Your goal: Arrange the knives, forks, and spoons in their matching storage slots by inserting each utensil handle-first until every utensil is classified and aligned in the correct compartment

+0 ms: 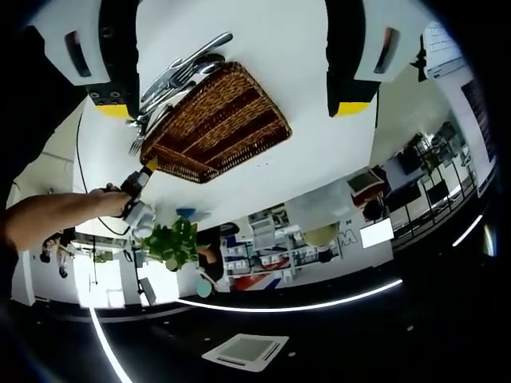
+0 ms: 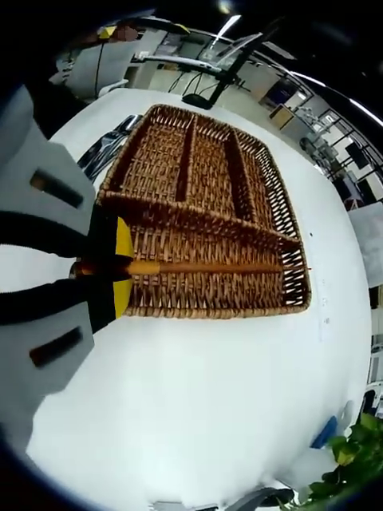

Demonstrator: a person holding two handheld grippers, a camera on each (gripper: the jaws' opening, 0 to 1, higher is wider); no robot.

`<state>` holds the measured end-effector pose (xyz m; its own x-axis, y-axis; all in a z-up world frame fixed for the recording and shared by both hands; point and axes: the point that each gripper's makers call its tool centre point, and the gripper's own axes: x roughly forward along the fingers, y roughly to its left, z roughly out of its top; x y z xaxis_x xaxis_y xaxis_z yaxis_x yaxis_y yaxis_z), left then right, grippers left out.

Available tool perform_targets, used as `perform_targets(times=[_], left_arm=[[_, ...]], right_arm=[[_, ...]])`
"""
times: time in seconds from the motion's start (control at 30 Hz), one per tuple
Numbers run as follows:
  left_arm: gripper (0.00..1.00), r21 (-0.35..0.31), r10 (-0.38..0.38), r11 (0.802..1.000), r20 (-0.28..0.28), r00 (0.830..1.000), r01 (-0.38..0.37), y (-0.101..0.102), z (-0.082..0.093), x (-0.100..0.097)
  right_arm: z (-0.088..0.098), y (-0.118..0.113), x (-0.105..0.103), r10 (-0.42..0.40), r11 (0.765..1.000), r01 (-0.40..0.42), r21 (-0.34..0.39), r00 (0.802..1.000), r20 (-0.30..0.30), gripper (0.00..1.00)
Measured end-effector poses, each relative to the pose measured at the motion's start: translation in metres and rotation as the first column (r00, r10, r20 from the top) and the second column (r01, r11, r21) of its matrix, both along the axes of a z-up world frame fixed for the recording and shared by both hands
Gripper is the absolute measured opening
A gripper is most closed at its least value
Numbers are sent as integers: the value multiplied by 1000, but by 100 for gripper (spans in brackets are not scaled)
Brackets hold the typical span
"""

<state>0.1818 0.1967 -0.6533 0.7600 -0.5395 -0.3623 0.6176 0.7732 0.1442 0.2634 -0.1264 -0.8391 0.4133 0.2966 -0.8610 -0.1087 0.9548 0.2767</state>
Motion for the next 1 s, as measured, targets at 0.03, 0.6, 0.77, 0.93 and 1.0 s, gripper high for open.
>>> perform_targets(times=[0.03, 0.6, 0.77, 0.93, 1.0], left_arm=[[99, 0, 0, 1000, 1, 1000, 0, 0, 0, 0], [99, -3, 6, 1000, -1, 1000, -6, 3, -1, -3], [99, -5, 2, 1000, -3, 1000, -2, 1, -1, -2], [99, -8, -2, 1000, 3, 1000, 2, 0, 0, -1], [99, -4, -3, 1000, 2, 1000, 3, -1, 0, 0]], right_arm=[[0, 1, 1, -6, 1000, 6, 9, 1000, 5, 5], [-12, 14, 4, -12, 1000, 13, 22, 1000, -15, 6], [-14, 13, 8, 6, 1000, -7, 18, 1000, 11, 8], [-4, 13, 11, 9, 999, -11, 38, 999, 50, 13], [6, 13, 17, 34, 999, -36, 23, 995, 98, 17]])
